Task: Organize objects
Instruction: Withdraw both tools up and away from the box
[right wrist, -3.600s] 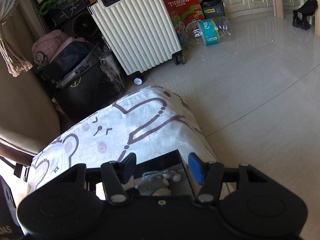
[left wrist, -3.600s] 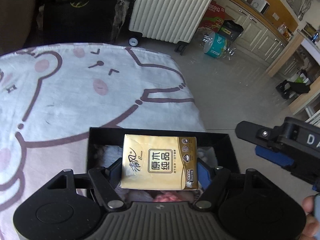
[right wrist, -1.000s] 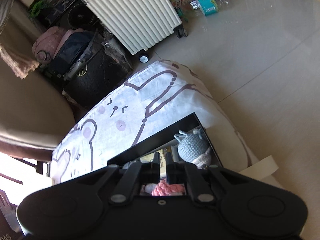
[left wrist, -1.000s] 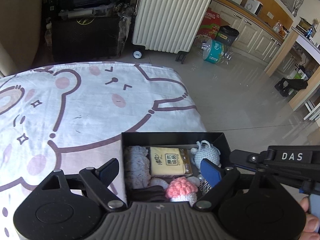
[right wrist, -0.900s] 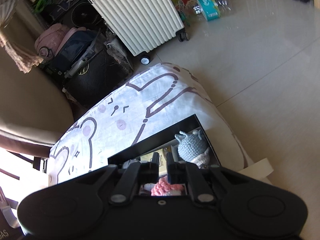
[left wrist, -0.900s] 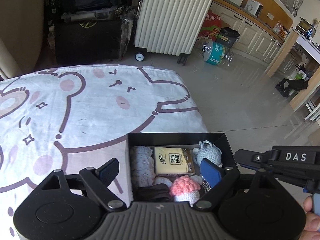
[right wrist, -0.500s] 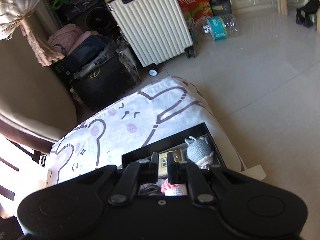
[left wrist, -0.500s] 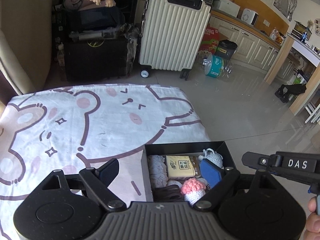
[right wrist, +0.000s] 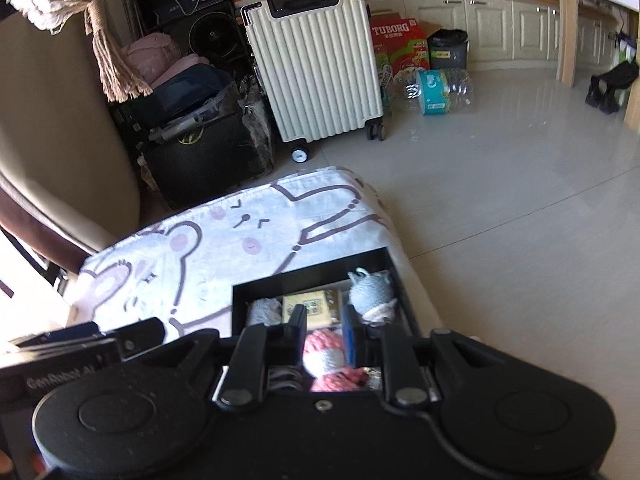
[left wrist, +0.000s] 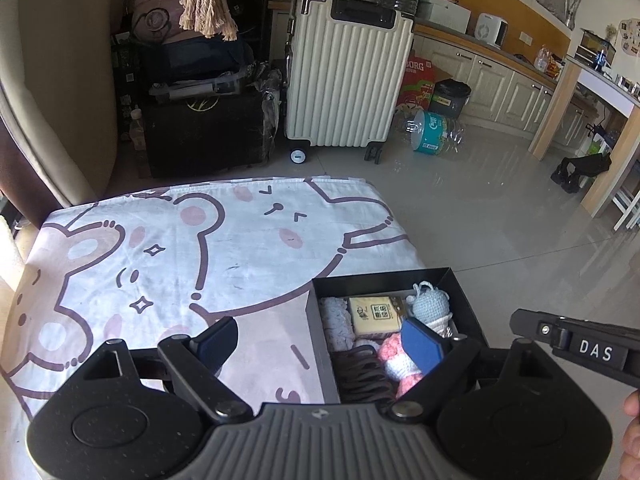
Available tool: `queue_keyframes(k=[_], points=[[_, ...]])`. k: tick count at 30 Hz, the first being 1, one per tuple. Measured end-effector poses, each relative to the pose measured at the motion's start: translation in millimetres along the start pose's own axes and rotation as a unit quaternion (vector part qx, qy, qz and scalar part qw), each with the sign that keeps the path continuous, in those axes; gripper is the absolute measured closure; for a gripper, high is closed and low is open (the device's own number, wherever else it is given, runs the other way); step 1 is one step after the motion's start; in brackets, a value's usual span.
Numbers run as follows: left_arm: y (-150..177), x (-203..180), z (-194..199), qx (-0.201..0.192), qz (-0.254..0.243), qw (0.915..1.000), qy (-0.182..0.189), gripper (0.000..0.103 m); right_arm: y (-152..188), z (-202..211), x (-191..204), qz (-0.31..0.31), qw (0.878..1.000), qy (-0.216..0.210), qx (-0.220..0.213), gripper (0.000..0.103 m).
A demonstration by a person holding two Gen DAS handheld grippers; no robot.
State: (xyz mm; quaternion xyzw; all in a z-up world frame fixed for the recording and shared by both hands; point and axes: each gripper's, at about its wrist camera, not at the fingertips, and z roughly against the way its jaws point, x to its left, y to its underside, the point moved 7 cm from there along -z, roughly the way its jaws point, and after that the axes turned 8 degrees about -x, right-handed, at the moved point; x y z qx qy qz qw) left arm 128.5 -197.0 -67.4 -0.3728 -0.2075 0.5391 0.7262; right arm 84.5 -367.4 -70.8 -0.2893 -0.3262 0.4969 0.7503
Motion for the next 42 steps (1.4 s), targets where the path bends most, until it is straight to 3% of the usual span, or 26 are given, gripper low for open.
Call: queue_keyframes(k=[11,16,31,42], points=[[14,10,33,-0.009,-0.024,0.9989,-0.040,0.006,14,44,-15,0.019,0.999,0.029,-0.015,0.071],[25,14,38,0.003,-0.033,0.9986,-0.041,0.001,18,54,-17,0.035,0.999,0.037,-0.020,0.044],[37,23,30,0.018,-0.017,0.9985,-0.048,0.000,34,52,-33,0.057,0.995,0.080,-0.004,0.002],[42,28,23,0.033,-0.014,0.9980,-0.051,0.000,40,39,-33,0.061,0.994,0.089,0.010,0.000]])
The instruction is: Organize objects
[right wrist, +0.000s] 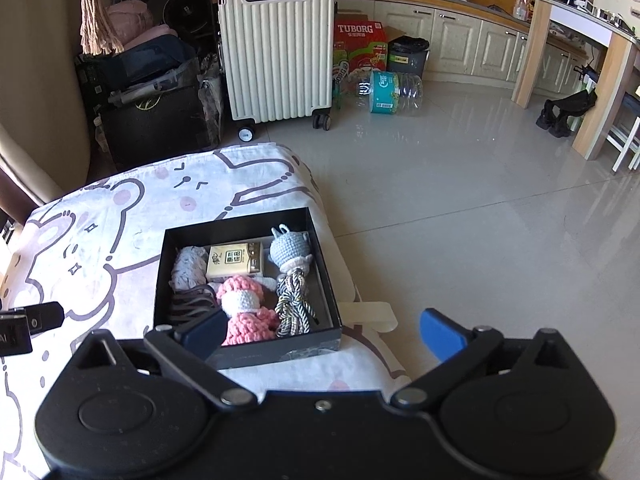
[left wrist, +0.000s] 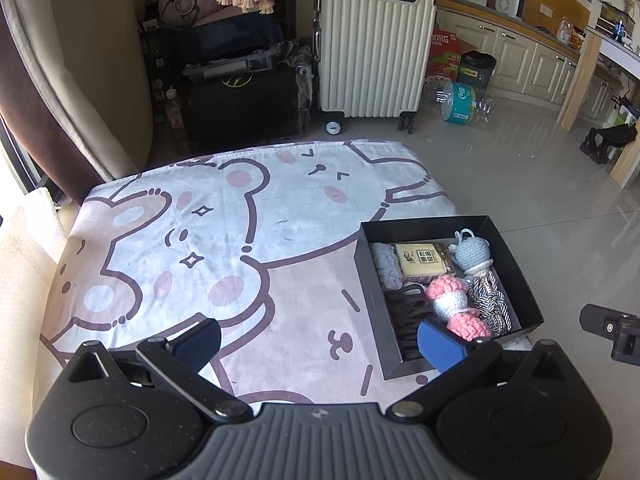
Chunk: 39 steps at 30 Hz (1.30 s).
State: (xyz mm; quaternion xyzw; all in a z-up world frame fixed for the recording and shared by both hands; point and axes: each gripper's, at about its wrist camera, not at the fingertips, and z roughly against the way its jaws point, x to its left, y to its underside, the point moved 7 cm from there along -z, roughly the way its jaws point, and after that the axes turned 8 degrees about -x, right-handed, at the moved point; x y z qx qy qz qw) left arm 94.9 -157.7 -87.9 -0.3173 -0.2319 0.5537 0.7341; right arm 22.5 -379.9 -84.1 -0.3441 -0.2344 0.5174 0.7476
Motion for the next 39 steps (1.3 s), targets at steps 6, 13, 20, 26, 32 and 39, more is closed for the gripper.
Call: queue_keyframes(k=[6,13,20,26,32,39], points=[[1.4,3.6,-2.7,0.005,0.004,1.0000,-0.003,0.000,1.4,-2.5,3.6,0.007,1.000,0.003,0.005,0.000],[1.4,3.5,-3.2,0.006,0.003,1.0000,-0.002,0.000,2.1,-3.6,4.1,0.010,1.000,0.009,0.009,0.000],[1.1,0.6,-3.3,0.003,0.000,1.0000,-0.002,0.000,3.4,-3.6,2.8,0.012,1.000,0.011,0.012,0.000],[1.4,0.1,-3.9,0.004,0.000,1.0000,0.000,0.000,3.8,-4.5,3.0,0.013,1.000,0.011,0.014,0.000],[1.6,-0.4,-4.0,0.004,-0.001,1.0000,-0.001,0.000,3.7,-4.8,2.9,0.013,1.000,0.011,0.014,0.000],[2.2,0.0,-4.3,0.005,-0.001,1.0000,-0.002,0.000,4.7,-5.5,3.0,0.011,1.000,0.012,0.015,0.000]])
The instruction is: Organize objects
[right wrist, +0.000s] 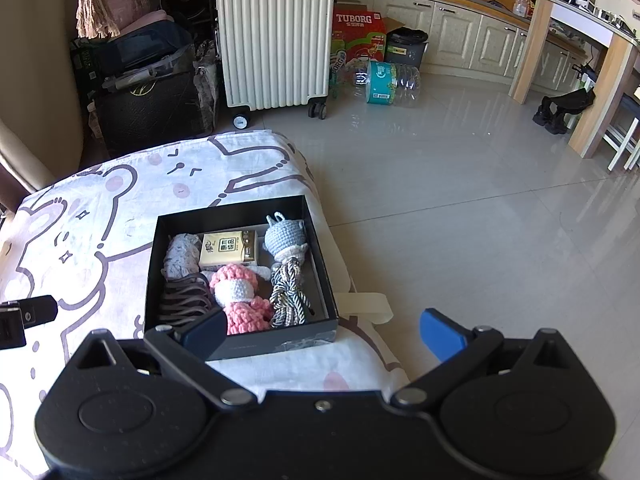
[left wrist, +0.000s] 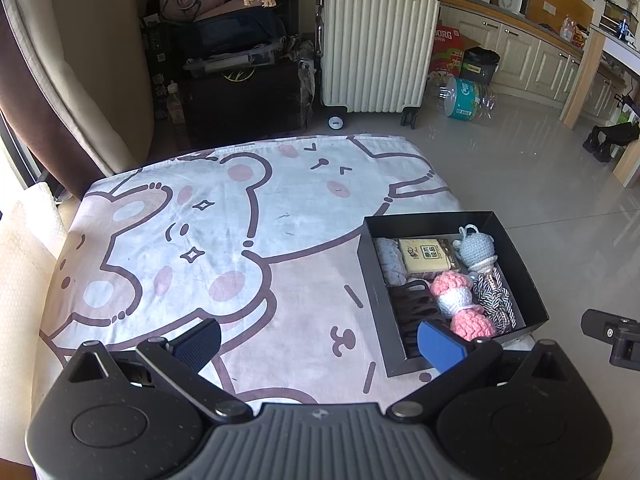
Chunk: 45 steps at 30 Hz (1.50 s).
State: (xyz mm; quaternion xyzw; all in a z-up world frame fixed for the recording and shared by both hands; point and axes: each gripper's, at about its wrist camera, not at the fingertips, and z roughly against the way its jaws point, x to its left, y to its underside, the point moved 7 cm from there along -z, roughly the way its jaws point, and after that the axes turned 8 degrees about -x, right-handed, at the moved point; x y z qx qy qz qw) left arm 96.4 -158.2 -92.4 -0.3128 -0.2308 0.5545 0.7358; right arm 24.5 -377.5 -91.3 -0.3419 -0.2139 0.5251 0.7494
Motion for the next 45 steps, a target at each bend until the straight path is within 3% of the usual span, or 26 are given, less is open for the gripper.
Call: queue_keyframes(k=[45], points=[[1.4,-3.1,-1.1,0.004,-0.014,0.9999,0.001,0.000,-0.5,0.2,0.0,0.000,1.000,0.000,0.000,0.000]])
